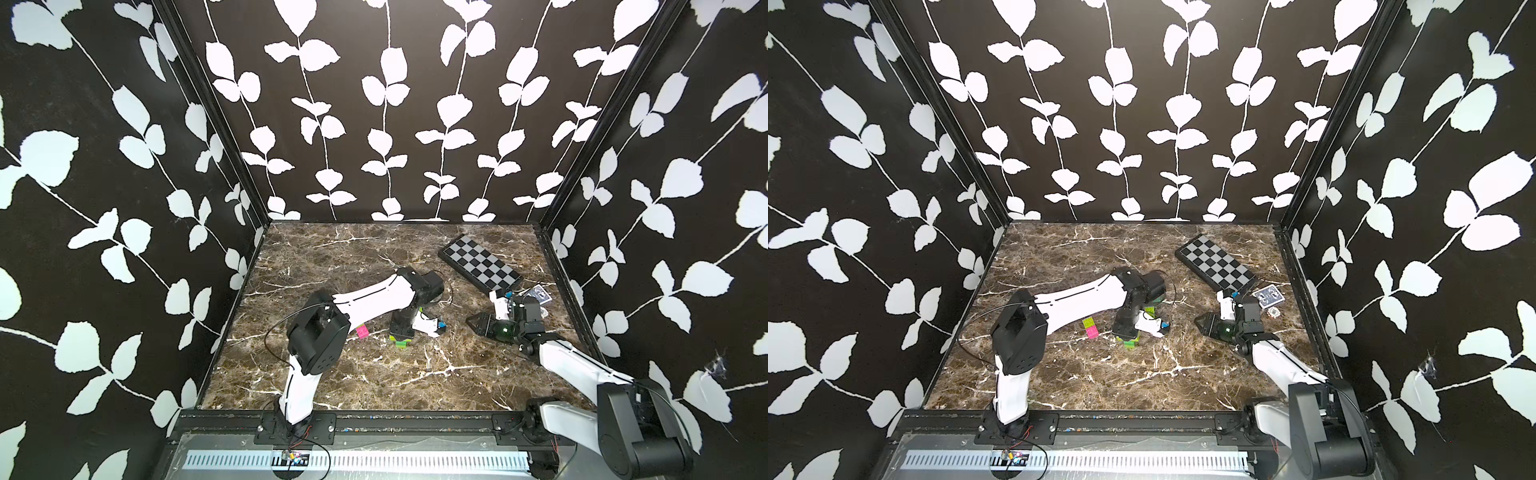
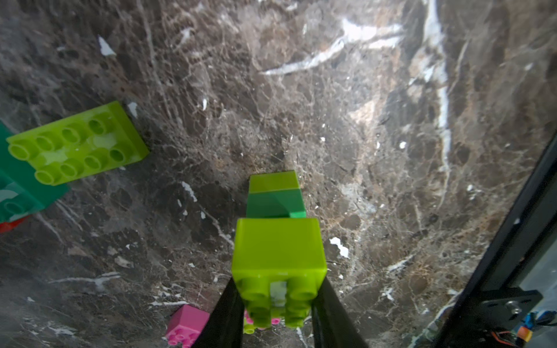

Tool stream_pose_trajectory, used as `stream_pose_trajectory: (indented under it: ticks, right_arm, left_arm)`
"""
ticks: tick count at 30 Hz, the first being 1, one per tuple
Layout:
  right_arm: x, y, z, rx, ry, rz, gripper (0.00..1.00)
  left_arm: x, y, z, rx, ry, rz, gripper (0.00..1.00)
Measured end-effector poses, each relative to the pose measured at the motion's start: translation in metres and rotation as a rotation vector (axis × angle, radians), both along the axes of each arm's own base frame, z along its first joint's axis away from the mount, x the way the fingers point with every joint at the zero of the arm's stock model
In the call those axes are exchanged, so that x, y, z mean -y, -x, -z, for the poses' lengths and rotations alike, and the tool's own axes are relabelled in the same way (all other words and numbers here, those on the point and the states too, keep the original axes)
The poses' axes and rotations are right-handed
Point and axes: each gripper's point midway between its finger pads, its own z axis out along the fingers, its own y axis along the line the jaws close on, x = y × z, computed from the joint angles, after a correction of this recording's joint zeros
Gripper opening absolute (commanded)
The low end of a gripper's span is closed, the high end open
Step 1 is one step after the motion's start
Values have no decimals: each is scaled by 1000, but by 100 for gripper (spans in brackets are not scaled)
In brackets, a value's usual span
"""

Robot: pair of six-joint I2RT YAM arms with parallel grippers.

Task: Assemble a carrot with lego
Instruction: Assemble the lego brick with the lego brick.

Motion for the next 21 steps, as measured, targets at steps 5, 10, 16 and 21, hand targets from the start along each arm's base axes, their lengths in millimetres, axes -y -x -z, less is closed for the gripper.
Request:
stream_pose_trajectory:
  ticks: [5,10,16,21]
  right_arm:
    - [-1,1,0,-3,-7,-5,52]
    - [-1,1,2,-12,-8,-7,52]
    - [-1,1,2,-12,-7,-6,52]
    - [-1,1,3,-13,-7,-6,52]
  left_arm:
    - [0,0,5,8,-25,22,0]
    - [0,-1,5,25,-46,33,0]
    - [1,-1,5,32,-69,35,0]
    - [2,0,6,36,-94,29,0]
